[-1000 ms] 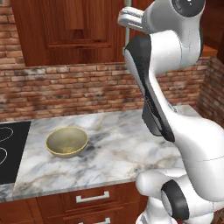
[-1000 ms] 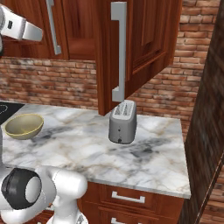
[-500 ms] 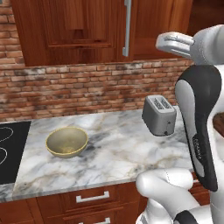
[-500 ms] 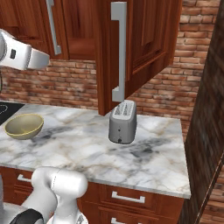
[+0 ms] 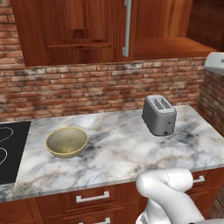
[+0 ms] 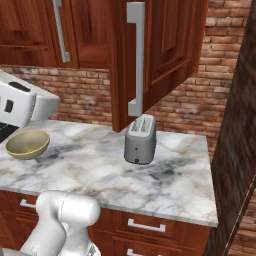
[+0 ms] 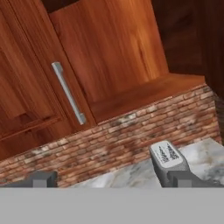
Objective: Open the cabinet and move the ladle to the pot. Then close the cabinet.
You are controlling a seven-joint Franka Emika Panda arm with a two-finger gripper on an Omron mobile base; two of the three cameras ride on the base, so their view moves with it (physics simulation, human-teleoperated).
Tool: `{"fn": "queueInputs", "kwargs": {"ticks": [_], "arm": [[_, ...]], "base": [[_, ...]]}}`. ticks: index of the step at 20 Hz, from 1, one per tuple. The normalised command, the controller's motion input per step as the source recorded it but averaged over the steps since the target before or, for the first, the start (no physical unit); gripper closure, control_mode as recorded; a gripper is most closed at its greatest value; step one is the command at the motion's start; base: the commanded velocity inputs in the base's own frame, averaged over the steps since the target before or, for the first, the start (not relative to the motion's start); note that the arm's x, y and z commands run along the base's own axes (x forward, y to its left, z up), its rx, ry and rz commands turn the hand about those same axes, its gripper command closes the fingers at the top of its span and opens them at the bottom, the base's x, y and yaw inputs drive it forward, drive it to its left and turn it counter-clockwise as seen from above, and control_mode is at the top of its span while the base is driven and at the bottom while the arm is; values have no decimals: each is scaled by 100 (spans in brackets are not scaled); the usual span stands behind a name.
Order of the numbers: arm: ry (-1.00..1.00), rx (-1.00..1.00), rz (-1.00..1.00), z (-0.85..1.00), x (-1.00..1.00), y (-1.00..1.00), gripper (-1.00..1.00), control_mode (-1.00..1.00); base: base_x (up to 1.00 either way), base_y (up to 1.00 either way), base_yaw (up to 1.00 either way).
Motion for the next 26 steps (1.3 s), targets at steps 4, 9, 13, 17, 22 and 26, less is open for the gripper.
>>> {"fn": "queueInputs", "kwargs": {"ticks": [4,9,13,17,22,26], "arm": [[0,13,0,0,-94,-50,-100,-100],[0,19,-2,-4,-38,-67,-100,-100],[0,26,-2,-20,-24,-65,-100,-100],[-3,24,-3,-40,-39,-24,-100,-100],[-8,21,-6,-17,-6,-23,-100,-100],[-9,17,-8,0,23,-32,-100,-100]], "base": [[0,0,0],[0,0,0],[0,0,0],[0,0,0],[0,0,0],[0,0,0]]}}
